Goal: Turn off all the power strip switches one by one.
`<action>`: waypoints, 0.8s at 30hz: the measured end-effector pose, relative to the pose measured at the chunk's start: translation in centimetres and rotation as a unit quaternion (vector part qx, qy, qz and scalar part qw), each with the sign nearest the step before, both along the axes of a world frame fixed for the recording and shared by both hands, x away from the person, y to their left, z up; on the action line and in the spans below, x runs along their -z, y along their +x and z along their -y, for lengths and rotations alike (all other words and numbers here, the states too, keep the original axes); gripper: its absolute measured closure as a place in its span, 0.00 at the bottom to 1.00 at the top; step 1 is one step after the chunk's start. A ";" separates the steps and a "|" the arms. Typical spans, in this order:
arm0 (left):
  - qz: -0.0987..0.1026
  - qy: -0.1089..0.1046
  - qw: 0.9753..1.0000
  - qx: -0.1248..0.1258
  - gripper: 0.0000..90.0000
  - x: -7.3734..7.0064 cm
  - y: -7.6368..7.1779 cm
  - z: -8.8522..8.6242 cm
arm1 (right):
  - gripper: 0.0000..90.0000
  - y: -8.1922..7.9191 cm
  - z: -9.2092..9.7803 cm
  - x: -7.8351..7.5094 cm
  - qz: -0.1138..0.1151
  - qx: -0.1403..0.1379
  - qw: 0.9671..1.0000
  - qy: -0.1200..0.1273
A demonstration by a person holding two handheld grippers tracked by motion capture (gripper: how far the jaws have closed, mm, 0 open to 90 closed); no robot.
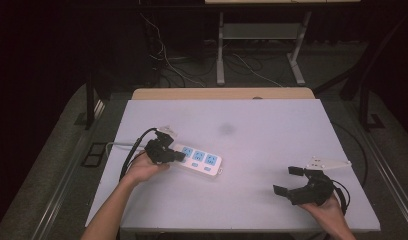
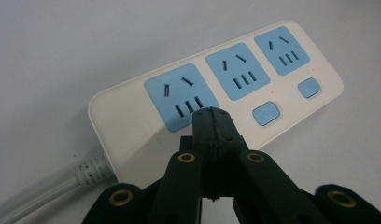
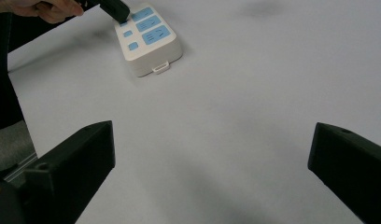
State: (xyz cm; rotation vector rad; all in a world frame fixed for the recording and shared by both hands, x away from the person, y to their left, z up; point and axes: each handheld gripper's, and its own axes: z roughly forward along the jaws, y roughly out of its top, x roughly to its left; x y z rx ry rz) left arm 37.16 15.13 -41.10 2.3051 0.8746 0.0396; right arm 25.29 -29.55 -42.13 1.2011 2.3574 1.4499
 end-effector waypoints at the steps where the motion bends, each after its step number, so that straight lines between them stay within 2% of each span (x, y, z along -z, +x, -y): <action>1: 0.002 0.002 1.000 0.003 0.99 0.0 0.0 0.0 | 0.01 0.0 0.0 0.0 0.000 0.000 1.000 0.000; 3: 0.004 0.004 1.000 0.005 0.99 0.0 0.0 0.0 | 0.01 0.0 0.0 0.0 0.000 0.001 1.000 -0.001; 5: 0.008 -0.010 1.000 0.002 0.99 -0.3 -0.1 -0.1 | 0.01 0.0 0.1 0.0 0.000 0.002 1.000 -0.001; 6: 0.009 0.002 1.000 0.005 0.99 -0.4 0.0 -0.1 | 0.01 0.0 0.1 0.0 0.000 0.002 1.000 0.000; 11: 0.013 0.009 1.000 0.016 0.99 -0.5 -0.3 0.4 | 0.01 0.0 0.2 0.0 0.000 0.003 1.000 0.002; 24: 0.033 0.015 0.999 0.041 0.99 -2.5 -0.5 1.9 | 0.01 0.0 0.2 0.0 0.001 0.003 1.000 0.002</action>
